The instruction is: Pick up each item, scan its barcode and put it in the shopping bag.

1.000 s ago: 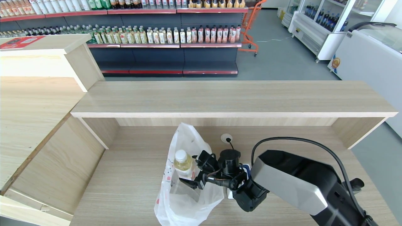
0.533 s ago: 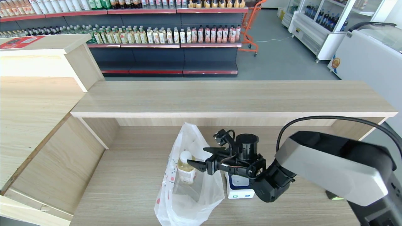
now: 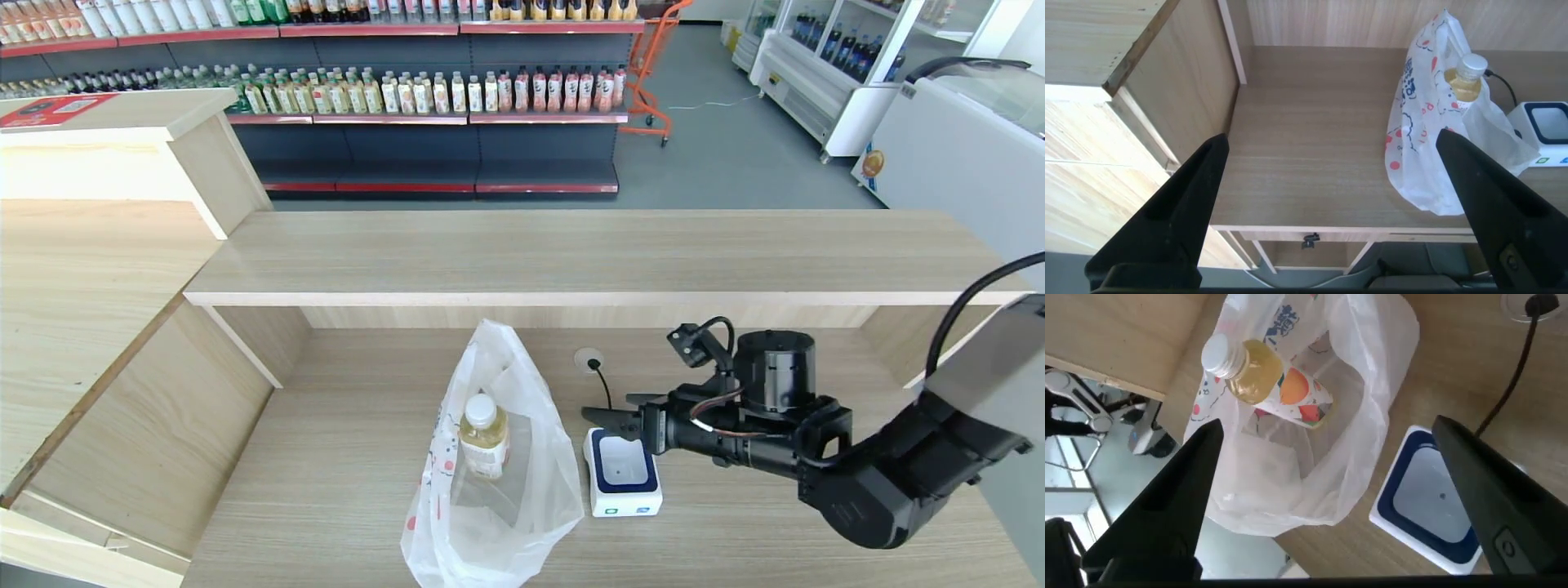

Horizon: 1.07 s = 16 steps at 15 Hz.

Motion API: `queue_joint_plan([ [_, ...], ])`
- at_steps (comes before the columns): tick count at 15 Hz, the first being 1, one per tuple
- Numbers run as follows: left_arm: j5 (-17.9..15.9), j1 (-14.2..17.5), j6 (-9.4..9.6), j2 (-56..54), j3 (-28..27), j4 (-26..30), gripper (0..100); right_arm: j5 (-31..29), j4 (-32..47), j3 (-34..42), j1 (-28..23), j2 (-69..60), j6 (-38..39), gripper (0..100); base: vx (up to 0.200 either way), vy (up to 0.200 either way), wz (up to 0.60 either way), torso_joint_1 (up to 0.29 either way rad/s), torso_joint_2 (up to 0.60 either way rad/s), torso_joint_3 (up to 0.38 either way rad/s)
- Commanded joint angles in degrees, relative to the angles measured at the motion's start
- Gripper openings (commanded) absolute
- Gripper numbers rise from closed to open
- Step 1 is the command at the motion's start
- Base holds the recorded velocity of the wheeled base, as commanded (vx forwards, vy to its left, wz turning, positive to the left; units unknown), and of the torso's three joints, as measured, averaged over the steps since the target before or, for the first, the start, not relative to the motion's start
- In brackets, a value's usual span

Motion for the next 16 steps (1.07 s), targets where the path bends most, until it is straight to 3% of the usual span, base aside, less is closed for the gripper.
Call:
queue_joint_plan([
  [1,0.0,0.0,-0.04,0.0,0.0,0.0,100,-4.3,2.9,8.6,-6.5,-17.9,-0.1,100,0.000,0.000,0.00,0.000,0.00,0.000],
  [4,0.0,0.0,-0.04,0.0,0.0,0.0,100,-13.0,12.2,15.4,-11.8,-31.6,-5.7,100,0.000,0.000,0.00,0.000,0.00,0.000],
  [5,0.0,0.0,-0.04,0.0,0.0,0.0,100,-20.1,20.1,20.8,-13.3,-42.0,-6.5,100,0.000,0.000,0.00,0.000,0.00,0.000],
  [7,0.0,0.0,-0.04,0.0,0.0,0.0,100,-22.8,28.4,28.3,-14.9,-57.6,-6.6,100,0.000,0.000,0.00,0.000,0.00,0.000],
  [9,0.0,0.0,-0.04,0.0,0.0,0.0,100,-23.7,38.5,36.8,-20.4,-79.1,-8.8,100,0.000,0.000,0.00,0.000,0.00,0.000],
  [12,0.0,0.0,-0.04,0.0,0.0,0.0,100,-23.6,56.0,36.9,-27.3,-103.7,-11.9,100,0.000,0.000,0.00,0.000,0.00,0.000],
  [13,0.0,0.0,-0.04,0.0,0.0,0.0,100,-23.4,60.2,36.8,-28.9,-109.0,-12.5,100,0.000,0.000,0.00,0.000,0.00,0.000],
  [16,0.0,0.0,-0.04,0.0,0.0,0.0,100,-23.8,60.6,36.7,-28.9,-109.8,-11.2,100,0.000,0.000,0.00,0.000,0.00,0.000],
])
